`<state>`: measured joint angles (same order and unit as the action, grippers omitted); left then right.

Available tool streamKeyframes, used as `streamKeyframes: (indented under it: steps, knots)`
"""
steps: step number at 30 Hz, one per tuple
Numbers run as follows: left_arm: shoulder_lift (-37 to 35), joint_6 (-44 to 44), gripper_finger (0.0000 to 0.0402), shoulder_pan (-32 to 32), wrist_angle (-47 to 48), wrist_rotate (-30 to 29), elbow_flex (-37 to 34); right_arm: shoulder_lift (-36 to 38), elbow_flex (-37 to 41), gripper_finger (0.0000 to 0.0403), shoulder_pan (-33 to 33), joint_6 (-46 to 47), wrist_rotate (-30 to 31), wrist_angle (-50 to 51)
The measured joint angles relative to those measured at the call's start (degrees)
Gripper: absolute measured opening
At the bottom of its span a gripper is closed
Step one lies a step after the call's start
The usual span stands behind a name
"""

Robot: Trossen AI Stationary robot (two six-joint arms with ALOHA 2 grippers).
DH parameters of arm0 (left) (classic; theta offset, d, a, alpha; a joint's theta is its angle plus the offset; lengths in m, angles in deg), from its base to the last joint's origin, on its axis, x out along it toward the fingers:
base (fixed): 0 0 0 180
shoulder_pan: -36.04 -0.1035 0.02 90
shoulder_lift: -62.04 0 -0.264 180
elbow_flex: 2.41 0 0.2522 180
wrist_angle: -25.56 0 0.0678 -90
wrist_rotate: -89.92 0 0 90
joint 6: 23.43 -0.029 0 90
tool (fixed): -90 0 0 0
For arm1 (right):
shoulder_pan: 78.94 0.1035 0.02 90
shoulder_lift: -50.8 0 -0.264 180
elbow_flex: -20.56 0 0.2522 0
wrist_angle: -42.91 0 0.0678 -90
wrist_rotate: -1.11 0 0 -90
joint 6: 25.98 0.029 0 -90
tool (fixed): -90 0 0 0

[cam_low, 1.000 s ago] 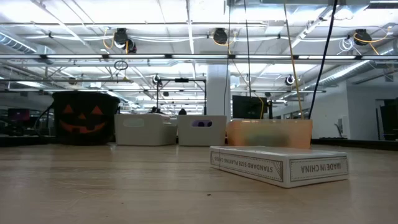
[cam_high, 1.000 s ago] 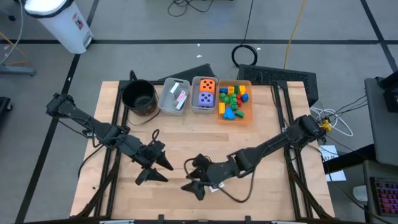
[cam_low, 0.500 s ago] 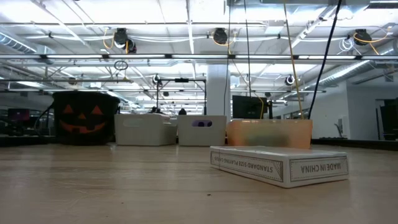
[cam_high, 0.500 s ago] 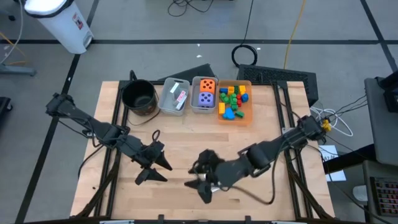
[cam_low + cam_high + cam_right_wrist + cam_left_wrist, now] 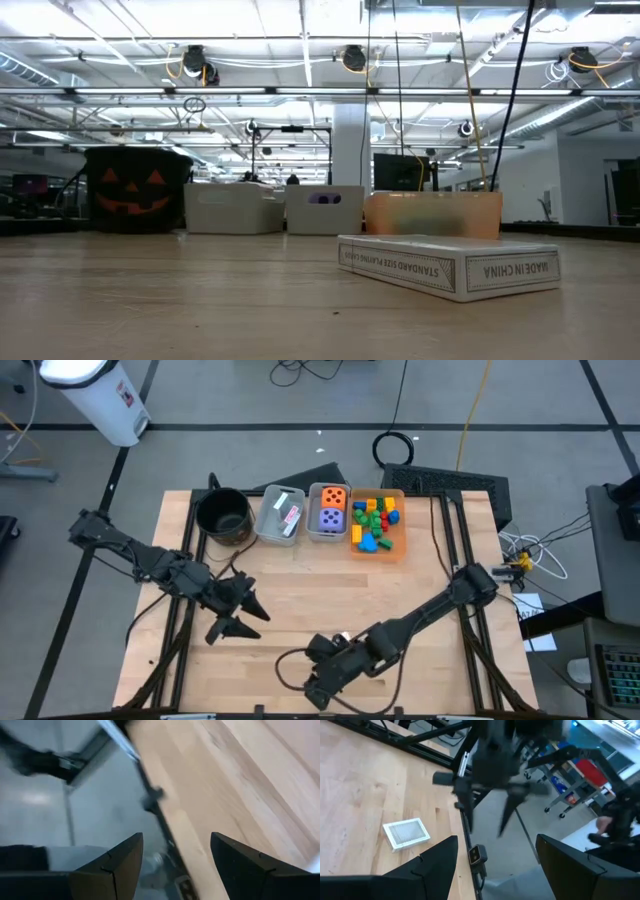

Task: Pick & Place Toys
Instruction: Put the brown deck of cards into the left gray bin

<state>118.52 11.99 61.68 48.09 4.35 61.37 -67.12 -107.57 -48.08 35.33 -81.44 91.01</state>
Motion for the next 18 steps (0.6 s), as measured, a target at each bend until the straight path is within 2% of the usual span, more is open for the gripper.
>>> streamKeyframes:
  steps: [9,12,18]
  knots:
    - [-2.21,-0.42,0.0278,-0.13,2.34,-1.86,0.0,-8.26,0.0,0.0224,-0.25,22.3,-0.21,19.15]
    - [-2.24,-0.5,0.0278,-0.13,2.15,-1.97,0.0,-9.49,0.04,0.0224,-0.46,23.78,0.01,22.74]
    - [-2.24,-0.88,0.0278,-0.13,2.2,-2.22,0.0,-9.87,0.04,0.0224,-1.57,22.16,1.68,22.84]
